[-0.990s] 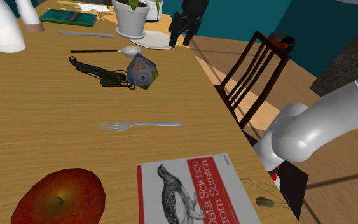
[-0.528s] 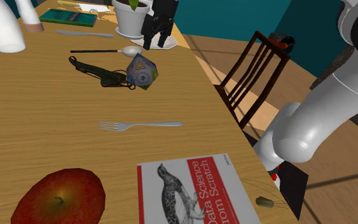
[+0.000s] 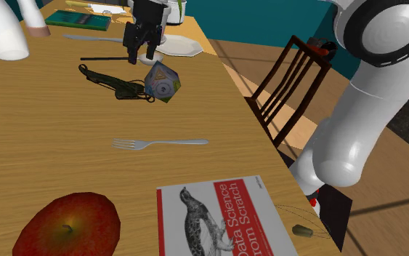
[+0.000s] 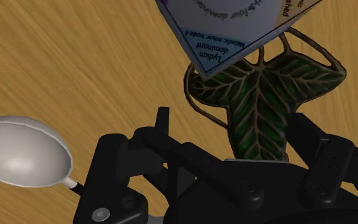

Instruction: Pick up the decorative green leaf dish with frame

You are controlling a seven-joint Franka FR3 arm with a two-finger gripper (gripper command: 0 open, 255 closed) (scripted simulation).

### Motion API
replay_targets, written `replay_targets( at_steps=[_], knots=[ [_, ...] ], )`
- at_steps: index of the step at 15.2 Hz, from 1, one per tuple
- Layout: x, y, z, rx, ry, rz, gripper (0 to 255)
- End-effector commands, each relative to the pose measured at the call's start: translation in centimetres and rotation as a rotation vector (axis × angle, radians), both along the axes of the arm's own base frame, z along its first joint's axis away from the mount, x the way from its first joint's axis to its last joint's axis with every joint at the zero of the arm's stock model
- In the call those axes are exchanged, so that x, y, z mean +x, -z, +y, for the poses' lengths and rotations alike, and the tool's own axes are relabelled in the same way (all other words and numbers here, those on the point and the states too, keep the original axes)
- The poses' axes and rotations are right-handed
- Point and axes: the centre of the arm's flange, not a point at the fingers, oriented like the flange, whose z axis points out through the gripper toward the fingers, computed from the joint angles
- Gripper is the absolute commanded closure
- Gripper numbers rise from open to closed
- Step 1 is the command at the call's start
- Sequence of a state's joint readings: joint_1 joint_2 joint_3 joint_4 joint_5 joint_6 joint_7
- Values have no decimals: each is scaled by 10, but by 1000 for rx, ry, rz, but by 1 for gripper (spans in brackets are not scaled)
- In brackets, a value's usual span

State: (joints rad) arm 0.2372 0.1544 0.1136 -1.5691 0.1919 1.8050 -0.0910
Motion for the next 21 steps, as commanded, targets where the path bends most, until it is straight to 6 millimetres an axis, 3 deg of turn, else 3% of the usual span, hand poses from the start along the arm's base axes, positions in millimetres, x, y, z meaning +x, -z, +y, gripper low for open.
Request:
replay_targets(
  at_steps=[1, 7, 15, 17, 18, 21],
  knots=[
    [13, 9, 21, 4, -42, 6, 0],
    [46, 27, 93, 16, -166, 26, 0],
    [46, 67, 93, 16, -167, 26, 0],
    [46, 67, 93, 16, -167, 26, 0],
    [47, 68, 93, 16, -167, 26, 255],
    [47, 68, 94, 16, -166, 26, 255]
  ],
)
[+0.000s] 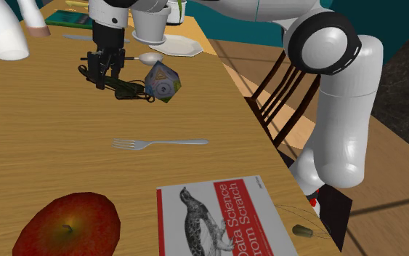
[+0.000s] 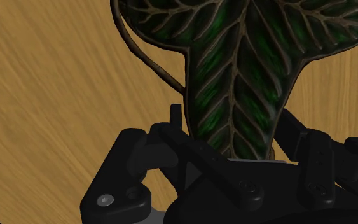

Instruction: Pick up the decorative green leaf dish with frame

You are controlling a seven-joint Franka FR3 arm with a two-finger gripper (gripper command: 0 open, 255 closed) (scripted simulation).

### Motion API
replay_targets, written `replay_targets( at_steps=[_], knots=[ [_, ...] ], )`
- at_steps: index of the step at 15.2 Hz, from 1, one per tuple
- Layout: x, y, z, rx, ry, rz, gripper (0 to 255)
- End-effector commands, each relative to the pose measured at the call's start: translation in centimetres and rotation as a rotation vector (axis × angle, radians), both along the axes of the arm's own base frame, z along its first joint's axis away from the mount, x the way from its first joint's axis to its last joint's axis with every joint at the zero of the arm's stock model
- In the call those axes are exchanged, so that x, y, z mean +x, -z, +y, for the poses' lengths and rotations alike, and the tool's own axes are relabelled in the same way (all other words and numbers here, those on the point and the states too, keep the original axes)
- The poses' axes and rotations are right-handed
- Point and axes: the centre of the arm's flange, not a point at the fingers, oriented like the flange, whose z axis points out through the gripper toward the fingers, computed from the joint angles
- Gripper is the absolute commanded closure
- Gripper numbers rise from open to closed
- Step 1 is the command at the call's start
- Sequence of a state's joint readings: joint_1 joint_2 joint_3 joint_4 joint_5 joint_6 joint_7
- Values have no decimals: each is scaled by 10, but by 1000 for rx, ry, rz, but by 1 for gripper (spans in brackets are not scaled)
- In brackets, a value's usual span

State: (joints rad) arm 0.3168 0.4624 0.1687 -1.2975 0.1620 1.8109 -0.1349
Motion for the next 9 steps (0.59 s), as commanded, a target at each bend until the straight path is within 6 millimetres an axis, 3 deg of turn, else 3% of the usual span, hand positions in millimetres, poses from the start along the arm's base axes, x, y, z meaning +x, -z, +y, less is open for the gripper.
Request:
replay_targets(
  at_steps=[1, 6, 9],
  knots=[
    [0, 1, 0, -1, 0, 2, 255],
    [-1, 0, -1, -1, 0, 2, 255],
    [-1, -16, -1, -1, 0, 2, 255]
  ],
)
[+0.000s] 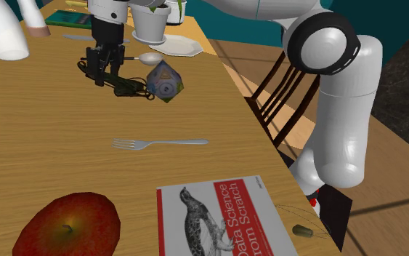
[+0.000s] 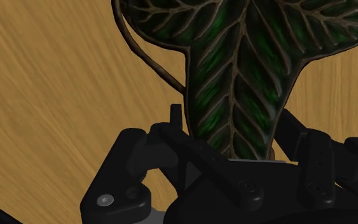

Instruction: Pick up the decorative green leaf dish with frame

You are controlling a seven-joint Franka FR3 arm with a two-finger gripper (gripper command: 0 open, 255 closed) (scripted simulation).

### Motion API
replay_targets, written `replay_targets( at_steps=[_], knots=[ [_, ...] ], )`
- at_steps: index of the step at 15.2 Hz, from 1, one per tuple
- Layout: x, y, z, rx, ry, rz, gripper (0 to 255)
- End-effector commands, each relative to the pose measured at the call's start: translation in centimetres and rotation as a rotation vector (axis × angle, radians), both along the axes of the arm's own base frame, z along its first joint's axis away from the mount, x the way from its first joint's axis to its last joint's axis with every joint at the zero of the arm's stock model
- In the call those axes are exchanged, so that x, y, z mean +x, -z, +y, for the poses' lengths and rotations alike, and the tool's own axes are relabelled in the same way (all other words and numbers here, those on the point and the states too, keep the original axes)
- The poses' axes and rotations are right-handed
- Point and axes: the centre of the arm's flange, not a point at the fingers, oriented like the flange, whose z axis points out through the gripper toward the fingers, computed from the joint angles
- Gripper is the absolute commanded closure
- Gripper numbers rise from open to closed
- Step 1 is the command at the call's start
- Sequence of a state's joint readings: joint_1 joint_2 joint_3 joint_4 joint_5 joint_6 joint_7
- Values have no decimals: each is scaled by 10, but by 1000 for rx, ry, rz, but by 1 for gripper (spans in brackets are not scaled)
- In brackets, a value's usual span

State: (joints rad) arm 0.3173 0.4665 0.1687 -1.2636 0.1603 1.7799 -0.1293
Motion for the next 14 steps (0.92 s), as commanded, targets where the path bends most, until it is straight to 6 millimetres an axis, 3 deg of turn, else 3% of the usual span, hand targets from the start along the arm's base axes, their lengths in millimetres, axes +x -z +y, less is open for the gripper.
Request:
replay_targets(
  at_steps=[1, 12, 14],
  knots=[
    [-1, -11, -1, 0, 0, 0, 255],
    [-1, -69, -1, 0, 0, 0, 255],
    [-1, -70, -1, 0, 0, 0, 255]
  ],
)
